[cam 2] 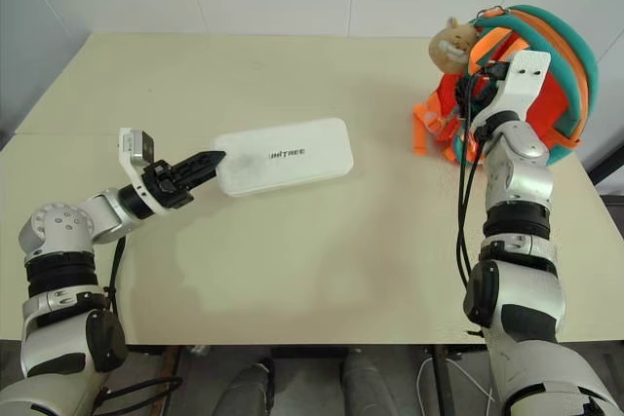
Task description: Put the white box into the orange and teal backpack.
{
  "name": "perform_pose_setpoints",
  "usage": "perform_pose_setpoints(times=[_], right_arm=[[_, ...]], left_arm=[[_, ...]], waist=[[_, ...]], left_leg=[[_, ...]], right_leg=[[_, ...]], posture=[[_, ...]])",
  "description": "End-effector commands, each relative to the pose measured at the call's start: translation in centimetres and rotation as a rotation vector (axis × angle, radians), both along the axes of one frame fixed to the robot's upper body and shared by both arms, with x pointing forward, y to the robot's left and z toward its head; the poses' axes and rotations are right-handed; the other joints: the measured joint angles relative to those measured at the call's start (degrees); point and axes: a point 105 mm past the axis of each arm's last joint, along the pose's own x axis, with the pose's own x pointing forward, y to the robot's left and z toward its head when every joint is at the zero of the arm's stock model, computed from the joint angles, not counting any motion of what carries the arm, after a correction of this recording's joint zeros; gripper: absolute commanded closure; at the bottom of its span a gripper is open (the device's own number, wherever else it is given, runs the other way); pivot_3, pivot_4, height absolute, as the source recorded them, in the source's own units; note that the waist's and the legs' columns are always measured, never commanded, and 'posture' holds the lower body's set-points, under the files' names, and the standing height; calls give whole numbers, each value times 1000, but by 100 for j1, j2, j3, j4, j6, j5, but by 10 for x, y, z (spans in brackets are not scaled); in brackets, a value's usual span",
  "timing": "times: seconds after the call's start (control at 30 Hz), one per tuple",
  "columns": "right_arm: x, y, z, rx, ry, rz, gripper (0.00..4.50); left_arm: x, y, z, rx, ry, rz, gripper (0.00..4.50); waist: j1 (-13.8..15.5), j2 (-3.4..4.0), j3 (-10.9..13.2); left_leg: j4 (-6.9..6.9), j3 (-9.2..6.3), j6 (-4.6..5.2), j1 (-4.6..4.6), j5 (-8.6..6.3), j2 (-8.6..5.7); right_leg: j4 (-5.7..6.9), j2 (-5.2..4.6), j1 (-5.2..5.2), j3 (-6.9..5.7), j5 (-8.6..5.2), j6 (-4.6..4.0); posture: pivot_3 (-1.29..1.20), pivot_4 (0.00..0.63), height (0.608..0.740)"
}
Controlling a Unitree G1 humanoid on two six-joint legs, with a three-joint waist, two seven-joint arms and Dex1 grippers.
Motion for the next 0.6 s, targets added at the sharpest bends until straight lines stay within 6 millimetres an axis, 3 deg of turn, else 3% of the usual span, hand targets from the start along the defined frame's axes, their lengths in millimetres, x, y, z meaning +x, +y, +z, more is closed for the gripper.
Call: perform_pose_setpoints(times=[0.03,0.17,0.23,0.6], right_arm=[[-2,0,21,-3,-78,9,2669],[-5,5,27,24,-109,55,4046],[-8,9,30,23,-125,84,4491],[-45,50,55,-22,-190,353,4500]], left_arm=[[-5,4,14,-25,-64,7,3256],[-6,6,15,-34,-66,11,3256],[-5,7,15,-38,-66,13,3256],[1,18,24,-52,-94,55,3256]], waist=[[0,2,1],[-1,6,3],[-4,13,8],[-39,49,30]], left_leg=[[0,0,0,0,0,0],[3,-1,0,0,0,0],[5,-1,0,0,0,-1],[-3,-1,-1,-2,0,1]], right_leg=[[0,0,0,0,0,0],[3,0,0,0,0,0],[5,0,0,0,0,0],[7,1,-8,0,-4,3]], posture=[[0,150,740],[0,150,740],[0,150,740],[0,150,740]])
